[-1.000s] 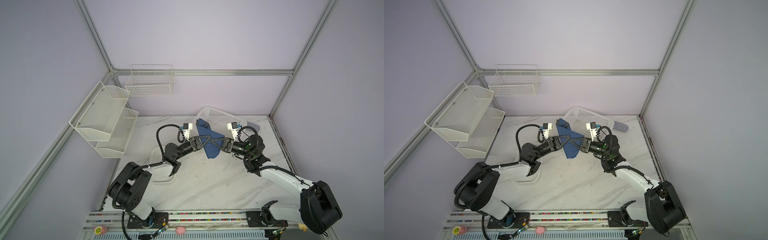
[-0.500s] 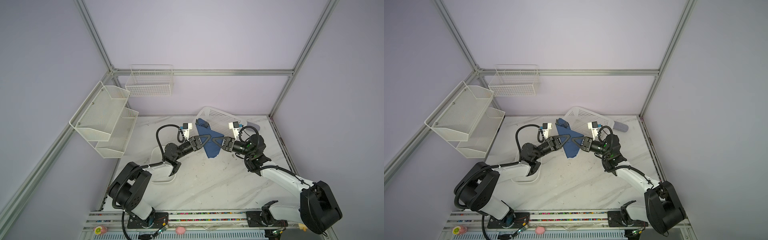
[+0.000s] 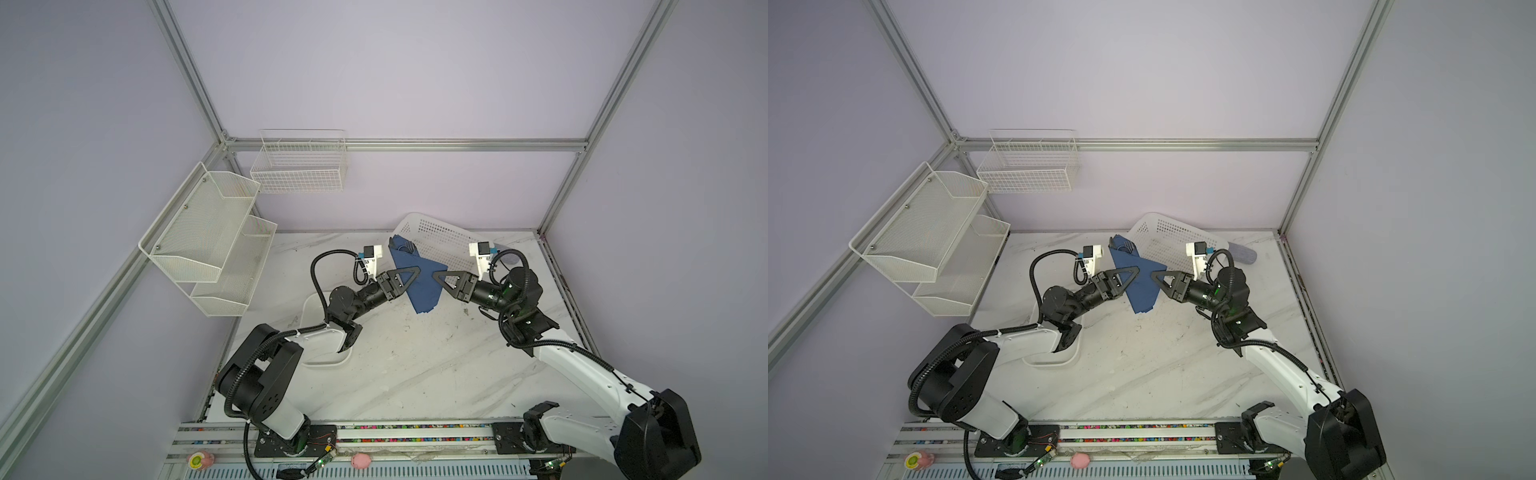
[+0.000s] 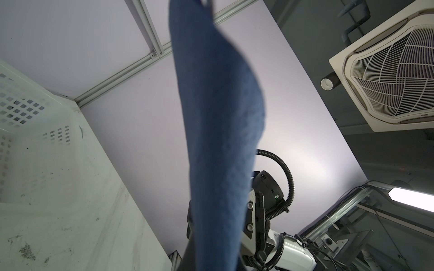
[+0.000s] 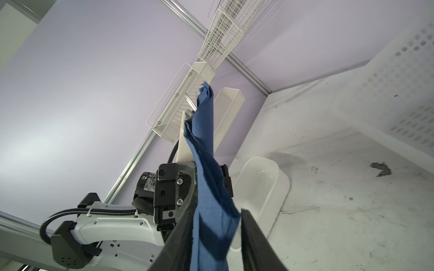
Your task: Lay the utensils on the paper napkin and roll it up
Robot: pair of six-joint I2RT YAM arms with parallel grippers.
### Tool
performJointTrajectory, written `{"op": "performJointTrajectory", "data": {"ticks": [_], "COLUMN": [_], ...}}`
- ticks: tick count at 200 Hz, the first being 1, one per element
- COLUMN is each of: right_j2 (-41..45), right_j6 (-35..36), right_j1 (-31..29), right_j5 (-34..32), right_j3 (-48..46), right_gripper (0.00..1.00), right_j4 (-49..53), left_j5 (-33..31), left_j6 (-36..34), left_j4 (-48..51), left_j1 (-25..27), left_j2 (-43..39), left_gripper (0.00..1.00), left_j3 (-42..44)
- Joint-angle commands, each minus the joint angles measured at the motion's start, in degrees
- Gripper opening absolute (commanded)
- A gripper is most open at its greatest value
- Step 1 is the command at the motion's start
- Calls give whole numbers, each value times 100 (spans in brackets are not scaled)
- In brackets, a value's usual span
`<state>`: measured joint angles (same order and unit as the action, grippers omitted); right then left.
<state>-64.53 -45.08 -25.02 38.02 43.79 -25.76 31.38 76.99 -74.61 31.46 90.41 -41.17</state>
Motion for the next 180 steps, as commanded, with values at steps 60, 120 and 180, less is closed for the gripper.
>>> {"op": "performJointTrajectory", "data": {"ticks": [60, 120, 180], "right_j2": [844, 324, -289], "right_j6": [1112, 1569, 1975], "right_j1": [36, -463, -957], "right_j5": [-1128, -544, -1280], "right_j3": [1279, 2013, 2571], "right_gripper": [37, 32, 32], "right_j4": [2271, 3265, 3964], "left_j5": [-131, -125, -176], "left_j6": [-89, -78, -13], "left_j4": [-524, -527, -528], "left_j1": [-26, -26, -13], "left_j2": [-209, -146, -189], "left_gripper": [0, 0, 0], "left_j3": [-309, -355, -278]}}
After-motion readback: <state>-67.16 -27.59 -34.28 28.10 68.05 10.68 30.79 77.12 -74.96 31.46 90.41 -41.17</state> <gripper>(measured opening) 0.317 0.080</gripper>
